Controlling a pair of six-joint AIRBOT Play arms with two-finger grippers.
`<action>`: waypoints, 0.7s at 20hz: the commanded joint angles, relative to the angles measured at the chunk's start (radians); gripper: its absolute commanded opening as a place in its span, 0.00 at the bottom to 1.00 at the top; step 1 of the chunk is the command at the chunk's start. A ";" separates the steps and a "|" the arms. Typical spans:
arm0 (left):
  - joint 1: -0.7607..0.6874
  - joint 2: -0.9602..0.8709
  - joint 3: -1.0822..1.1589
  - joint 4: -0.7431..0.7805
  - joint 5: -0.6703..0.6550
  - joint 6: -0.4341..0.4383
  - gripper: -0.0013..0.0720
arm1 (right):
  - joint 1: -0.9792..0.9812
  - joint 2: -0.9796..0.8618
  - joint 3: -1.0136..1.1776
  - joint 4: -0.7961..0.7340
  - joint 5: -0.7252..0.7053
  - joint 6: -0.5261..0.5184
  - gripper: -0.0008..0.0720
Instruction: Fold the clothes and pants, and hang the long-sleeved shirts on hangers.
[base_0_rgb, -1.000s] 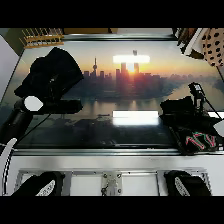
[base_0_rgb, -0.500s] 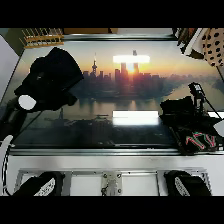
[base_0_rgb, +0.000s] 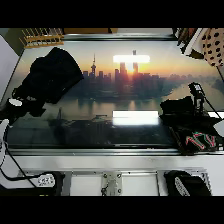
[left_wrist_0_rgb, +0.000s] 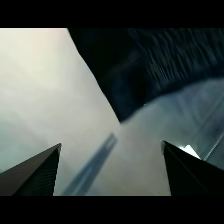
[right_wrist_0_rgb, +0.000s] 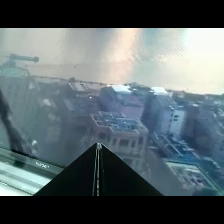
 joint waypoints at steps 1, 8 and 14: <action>-0.002 -0.159 0.122 -0.043 0.042 0.000 0.96 | 0.001 0.000 0.000 0.000 0.000 0.000 0.05; -0.083 -0.317 0.356 -0.043 -0.016 -0.001 0.96 | 0.001 0.000 0.000 0.000 0.000 0.000 0.05; -0.143 -0.356 0.483 -0.044 -0.145 -0.008 0.04 | 0.001 0.000 0.000 0.000 0.000 0.000 0.05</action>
